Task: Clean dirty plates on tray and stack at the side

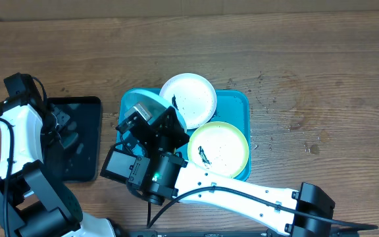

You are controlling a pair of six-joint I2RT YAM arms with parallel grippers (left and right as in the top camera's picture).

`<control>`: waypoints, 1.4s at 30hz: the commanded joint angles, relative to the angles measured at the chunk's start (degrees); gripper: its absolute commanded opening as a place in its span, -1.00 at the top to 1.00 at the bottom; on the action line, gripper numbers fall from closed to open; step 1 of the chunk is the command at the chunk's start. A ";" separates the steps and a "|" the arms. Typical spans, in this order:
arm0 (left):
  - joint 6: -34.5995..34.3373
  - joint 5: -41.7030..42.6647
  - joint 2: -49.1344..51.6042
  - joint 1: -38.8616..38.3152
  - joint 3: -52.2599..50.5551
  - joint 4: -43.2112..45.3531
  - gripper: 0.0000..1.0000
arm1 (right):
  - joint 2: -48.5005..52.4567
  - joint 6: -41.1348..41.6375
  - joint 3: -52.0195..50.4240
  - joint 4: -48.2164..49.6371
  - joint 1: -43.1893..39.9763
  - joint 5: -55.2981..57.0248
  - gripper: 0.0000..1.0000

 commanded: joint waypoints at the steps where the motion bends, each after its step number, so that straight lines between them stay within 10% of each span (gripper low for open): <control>1: -0.66 -0.72 0.20 0.09 0.04 -0.20 0.91 | -2.43 9.03 1.90 -1.44 -2.08 -13.35 0.93; 8: -0.66 -0.72 0.20 0.09 0.04 -0.42 0.92 | -2.99 26.36 1.92 -3.26 -12.72 -40.94 0.93; 17: -0.63 -0.31 0.20 0.09 0.04 -0.57 0.92 | -3.80 15.54 1.68 -4.96 -38.62 -82.77 0.93; 30: -0.66 -0.31 0.20 0.09 0.04 -0.55 0.91 | -3.80 6.38 -2.93 -11.34 -70.82 -81.09 0.93; 42: -0.63 -0.33 0.20 0.09 0.04 -0.31 0.92 | -3.78 5.51 -15.85 2.08 -86.07 -74.01 0.93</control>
